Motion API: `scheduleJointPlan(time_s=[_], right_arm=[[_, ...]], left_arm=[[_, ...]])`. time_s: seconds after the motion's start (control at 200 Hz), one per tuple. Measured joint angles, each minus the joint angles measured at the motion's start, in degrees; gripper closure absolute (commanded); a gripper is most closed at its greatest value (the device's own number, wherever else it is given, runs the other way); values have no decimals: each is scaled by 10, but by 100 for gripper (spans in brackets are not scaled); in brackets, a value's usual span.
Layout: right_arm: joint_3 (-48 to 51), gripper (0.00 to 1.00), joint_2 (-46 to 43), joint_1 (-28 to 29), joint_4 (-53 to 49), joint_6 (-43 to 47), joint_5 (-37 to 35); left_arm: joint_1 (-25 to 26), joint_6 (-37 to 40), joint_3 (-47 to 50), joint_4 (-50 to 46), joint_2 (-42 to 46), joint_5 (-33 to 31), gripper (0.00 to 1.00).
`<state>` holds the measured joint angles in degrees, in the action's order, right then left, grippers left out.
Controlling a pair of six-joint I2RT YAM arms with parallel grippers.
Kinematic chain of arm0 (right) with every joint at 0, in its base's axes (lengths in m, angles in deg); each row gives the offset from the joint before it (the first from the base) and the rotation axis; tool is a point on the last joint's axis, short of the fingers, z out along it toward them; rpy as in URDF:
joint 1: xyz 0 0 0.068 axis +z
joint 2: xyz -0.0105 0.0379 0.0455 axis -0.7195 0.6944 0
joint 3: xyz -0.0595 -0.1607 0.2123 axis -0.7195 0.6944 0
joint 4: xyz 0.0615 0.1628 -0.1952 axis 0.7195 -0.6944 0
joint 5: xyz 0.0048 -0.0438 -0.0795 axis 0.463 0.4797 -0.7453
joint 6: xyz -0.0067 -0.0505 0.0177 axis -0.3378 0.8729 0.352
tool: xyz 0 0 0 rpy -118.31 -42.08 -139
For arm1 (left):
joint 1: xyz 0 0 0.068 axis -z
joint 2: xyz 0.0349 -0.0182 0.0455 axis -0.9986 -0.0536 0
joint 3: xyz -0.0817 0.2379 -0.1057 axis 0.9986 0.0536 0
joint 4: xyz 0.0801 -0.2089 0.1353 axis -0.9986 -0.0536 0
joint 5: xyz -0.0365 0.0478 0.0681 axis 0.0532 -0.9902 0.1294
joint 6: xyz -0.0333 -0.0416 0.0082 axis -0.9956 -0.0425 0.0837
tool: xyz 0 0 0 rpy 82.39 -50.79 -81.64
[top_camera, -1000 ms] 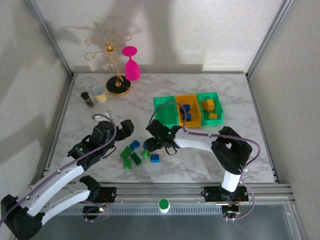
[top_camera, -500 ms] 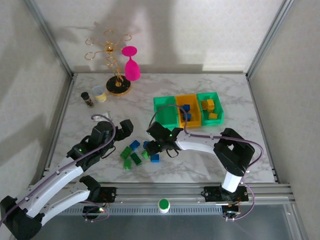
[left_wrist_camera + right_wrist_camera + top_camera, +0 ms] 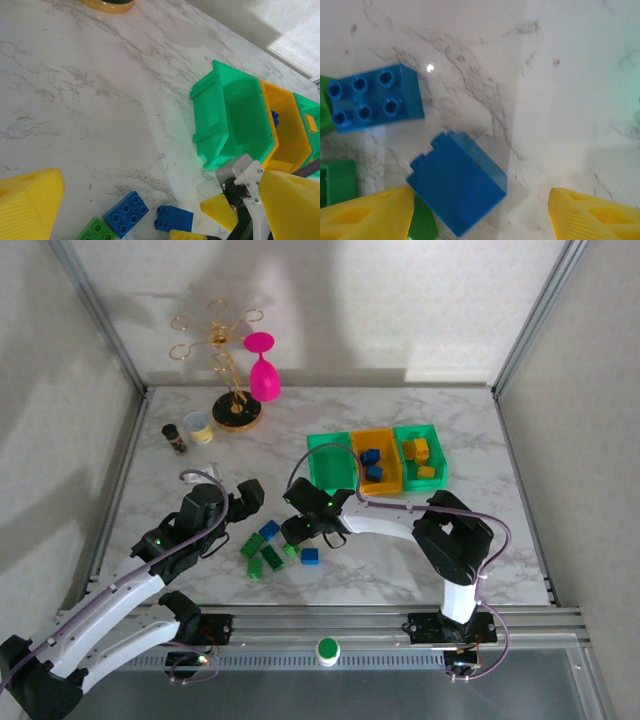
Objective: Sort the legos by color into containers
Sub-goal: Pick up the lego from the center of the table.
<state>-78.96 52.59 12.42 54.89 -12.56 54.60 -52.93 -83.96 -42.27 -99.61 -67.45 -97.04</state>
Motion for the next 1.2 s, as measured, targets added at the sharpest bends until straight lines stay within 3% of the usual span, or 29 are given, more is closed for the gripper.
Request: scheduleJointPlan(time_s=[0.245,0.491,0.761,1.201], right_arm=[[-28,35,24,-7,0,8,0],[-31,28,26,-10,-2,21,9],[-31,26,26,-10,-2,28,27],[-33,44,52,-10,-8,35,16]], left_arm=[[0,0,0,0,0,0,0],[0,0,0,-1,0,0,0],[0,0,0,0,-2,0,0],[0,0,0,0,-4,0,0]])
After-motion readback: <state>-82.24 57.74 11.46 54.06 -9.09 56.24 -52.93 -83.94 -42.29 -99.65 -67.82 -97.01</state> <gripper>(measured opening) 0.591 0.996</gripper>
